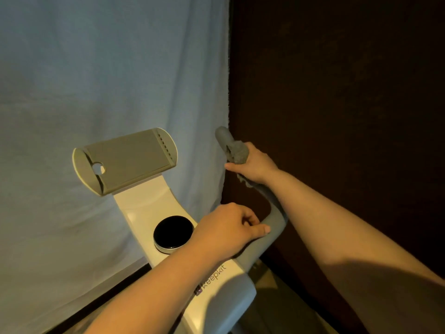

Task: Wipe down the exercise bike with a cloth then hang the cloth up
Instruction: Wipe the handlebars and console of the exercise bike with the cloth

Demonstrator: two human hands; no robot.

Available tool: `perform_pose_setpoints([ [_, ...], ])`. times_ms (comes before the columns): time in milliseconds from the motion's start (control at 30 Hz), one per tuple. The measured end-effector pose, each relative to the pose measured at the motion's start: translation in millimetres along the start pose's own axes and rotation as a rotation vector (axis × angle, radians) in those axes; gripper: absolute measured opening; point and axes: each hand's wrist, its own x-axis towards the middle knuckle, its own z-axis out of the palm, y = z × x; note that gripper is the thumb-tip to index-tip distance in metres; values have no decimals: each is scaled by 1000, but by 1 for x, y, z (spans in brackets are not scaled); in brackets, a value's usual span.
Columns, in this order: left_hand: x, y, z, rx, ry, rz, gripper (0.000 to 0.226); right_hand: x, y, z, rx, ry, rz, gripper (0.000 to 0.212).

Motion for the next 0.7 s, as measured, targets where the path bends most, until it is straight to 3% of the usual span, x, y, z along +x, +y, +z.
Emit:
perform_pose_setpoints([
  [233,1,-1,0,6,5,15,31,-38,37,-12,-315,-90,153,85],
  [400,2,-1,0,0,4,12,33,-37,21,1,-222,-12,41,105],
  [533,0,1,0,18,0,20,33,-73,43,-8,-94,-44,-106,77],
  [633,-1,1,0,38,16,24,34,-102,67,-11,114,10,-109,55],
  [700,-1,2,1,59,33,17,36,-101,66,-14,126,29,-74,50],
])
